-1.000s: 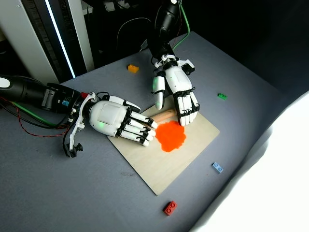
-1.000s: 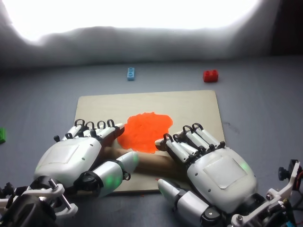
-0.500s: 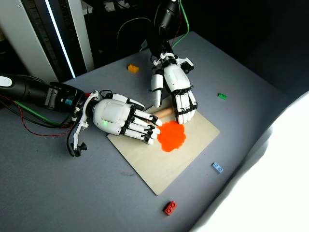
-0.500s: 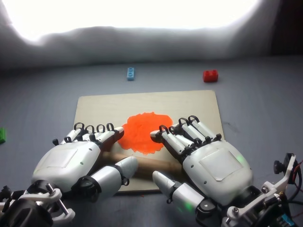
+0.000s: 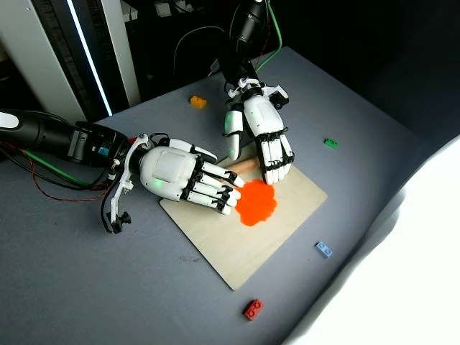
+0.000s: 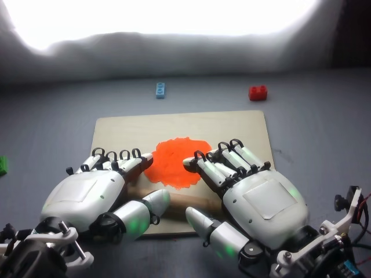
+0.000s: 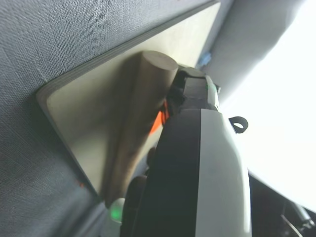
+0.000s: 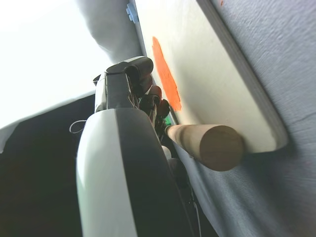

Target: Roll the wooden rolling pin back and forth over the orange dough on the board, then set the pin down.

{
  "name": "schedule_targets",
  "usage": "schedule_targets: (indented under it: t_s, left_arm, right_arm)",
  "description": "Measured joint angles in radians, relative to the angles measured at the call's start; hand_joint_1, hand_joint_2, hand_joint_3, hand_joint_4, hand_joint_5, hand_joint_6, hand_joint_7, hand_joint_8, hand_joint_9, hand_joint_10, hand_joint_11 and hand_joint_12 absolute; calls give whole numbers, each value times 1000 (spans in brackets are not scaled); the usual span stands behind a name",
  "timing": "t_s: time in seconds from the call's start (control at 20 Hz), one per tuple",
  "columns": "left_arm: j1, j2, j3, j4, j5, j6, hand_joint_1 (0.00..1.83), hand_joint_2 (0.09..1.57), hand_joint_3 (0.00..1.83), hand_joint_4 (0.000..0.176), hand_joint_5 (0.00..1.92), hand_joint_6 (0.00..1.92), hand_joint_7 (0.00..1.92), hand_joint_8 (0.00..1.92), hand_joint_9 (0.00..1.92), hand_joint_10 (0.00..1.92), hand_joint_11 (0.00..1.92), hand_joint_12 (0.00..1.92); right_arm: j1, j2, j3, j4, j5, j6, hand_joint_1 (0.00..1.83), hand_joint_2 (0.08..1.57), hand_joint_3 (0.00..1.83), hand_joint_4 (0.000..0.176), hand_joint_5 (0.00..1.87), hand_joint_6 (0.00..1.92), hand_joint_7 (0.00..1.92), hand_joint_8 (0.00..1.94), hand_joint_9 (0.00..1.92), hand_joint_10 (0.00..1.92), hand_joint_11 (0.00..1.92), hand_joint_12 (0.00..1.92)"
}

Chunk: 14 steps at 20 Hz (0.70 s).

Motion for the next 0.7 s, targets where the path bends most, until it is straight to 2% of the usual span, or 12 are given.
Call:
schedule_targets:
  t_s: [0.7]
  left_arm:
    - [-21, 49, -6, -2, 42, 26, 0, 1405, 0, 0, 253, 1, 316, 0, 295, 1, 0, 800]
  right_arm:
    - [7, 0, 0, 2, -1, 1, 0, 1442, 0, 0, 53, 650, 426, 5, 63, 707, 0, 899]
